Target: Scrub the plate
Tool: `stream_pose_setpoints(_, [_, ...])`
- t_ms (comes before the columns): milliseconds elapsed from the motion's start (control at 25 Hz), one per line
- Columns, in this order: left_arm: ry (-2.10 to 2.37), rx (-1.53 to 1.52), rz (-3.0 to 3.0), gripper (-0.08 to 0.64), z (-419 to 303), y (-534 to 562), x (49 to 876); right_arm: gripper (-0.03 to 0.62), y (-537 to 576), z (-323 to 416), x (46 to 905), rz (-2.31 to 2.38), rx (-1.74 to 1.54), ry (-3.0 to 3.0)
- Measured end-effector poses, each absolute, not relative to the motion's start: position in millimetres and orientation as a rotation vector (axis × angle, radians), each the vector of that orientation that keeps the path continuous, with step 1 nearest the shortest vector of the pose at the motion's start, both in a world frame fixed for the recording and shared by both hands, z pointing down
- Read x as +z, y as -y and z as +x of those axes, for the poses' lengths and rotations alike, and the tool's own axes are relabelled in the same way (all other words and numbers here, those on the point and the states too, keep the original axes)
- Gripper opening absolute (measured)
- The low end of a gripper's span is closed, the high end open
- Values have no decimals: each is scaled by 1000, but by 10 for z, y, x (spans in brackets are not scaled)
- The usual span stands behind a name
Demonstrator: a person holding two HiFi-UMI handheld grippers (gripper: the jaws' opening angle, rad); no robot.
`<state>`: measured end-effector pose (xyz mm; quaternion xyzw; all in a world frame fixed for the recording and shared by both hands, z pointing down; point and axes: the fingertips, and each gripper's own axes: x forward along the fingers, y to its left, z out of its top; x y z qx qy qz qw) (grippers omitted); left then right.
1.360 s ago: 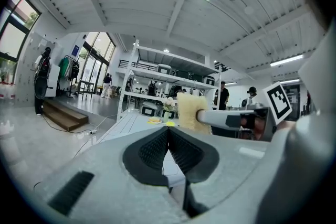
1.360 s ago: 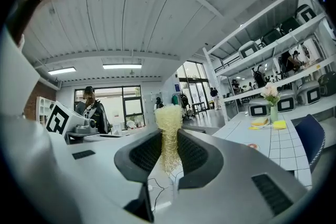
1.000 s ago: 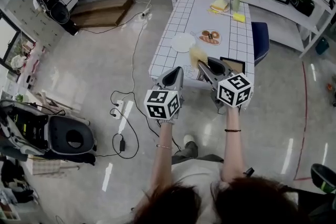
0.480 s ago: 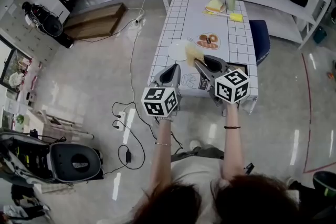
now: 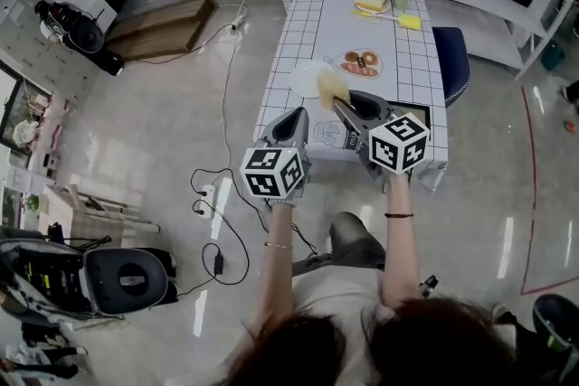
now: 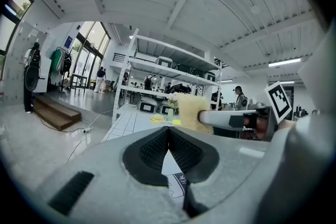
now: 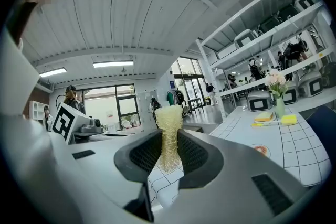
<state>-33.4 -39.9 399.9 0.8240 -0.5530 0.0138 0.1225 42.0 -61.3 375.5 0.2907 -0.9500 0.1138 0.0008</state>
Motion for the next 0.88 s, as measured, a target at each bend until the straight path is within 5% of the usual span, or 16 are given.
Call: stream_pose_setpoints(880, [1663,11,2274,11,-757,1221,4232,80,1596,-33,3960,775,413,2919])
